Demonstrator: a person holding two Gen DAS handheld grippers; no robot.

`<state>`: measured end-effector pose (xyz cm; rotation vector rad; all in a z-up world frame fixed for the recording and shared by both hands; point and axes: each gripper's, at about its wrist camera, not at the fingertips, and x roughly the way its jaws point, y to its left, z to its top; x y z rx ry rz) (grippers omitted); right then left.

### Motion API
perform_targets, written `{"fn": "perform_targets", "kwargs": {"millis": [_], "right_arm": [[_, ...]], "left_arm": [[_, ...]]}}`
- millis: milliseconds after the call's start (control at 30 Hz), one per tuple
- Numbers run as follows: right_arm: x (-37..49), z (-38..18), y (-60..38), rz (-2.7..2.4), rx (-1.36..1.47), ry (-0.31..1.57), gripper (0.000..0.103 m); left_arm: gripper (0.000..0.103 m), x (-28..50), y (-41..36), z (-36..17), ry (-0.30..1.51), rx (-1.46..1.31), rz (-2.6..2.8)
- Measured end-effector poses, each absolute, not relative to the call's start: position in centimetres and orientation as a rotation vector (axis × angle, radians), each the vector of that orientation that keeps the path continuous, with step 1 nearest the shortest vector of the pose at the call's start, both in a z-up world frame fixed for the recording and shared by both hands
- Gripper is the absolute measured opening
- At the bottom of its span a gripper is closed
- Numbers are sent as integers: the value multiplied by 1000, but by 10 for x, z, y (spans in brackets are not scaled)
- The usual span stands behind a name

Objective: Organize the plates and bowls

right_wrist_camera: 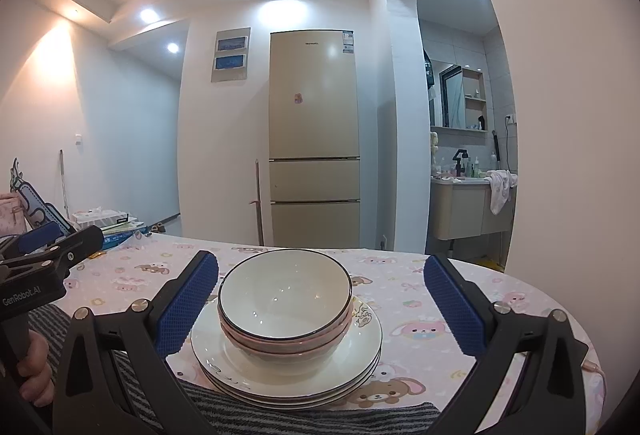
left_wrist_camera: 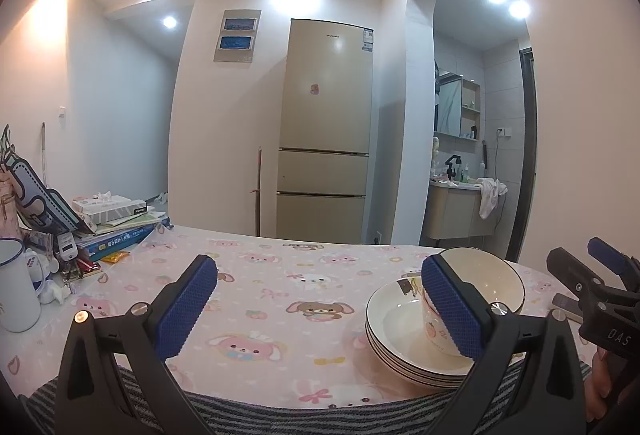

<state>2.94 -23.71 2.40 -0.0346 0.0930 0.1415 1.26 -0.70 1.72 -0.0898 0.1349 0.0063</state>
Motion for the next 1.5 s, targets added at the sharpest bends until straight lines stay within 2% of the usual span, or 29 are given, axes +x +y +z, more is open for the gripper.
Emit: {"fn": "perform_targets", "kwargs": {"millis": [1500], "right_arm": [[31, 24, -231, 142, -56, 113, 103]], "left_arm": [[103, 11, -12, 17, 144, -86, 23]]}}
